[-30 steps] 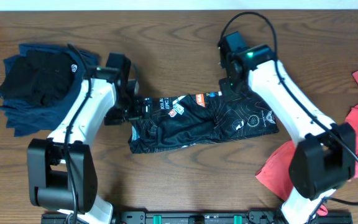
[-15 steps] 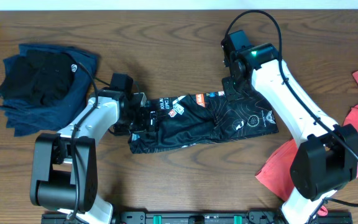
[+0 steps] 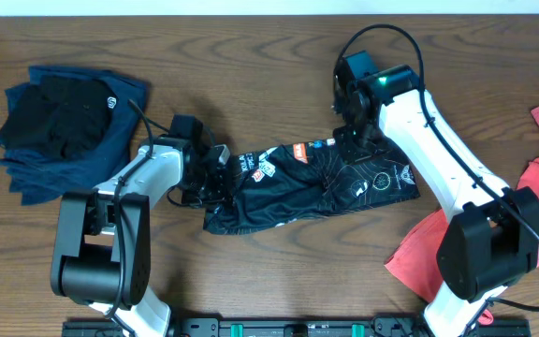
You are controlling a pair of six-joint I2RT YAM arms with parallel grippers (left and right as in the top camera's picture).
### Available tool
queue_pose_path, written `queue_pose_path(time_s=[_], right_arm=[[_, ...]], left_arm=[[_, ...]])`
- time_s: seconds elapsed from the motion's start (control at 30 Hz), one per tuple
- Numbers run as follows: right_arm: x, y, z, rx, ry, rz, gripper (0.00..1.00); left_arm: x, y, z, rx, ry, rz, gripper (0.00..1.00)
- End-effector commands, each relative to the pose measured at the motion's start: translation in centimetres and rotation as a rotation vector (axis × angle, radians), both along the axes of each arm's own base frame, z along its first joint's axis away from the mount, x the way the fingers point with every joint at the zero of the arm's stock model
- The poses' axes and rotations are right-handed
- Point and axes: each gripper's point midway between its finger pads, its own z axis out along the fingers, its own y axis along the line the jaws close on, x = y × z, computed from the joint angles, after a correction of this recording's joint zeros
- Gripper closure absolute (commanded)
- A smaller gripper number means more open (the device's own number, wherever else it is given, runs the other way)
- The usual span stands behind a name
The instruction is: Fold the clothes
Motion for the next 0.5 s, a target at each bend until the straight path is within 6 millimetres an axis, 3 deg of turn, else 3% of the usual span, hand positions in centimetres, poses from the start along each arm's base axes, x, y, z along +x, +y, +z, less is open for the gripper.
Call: queue_pose_path(time_s=[0.0,0.3,0.47], right_arm=[[-2.0,3.4,0.4,0.183,0.06,0.17,0.78],[-6.2,5.4,-3.1,0.193,0.149,0.358,0.75],[-8.6,7.4,-3.8,0.271,0.196,0.456,0.75]], left_arm=[[0.3,0.2,1.2,-0.014,-0.003,0.006,0.94],[1.1,1.7,5.7,-0.023,-0.092,0.062,0.94],[1.2,1.7,6.5,-0.026,-0.118,0.069,0.94]])
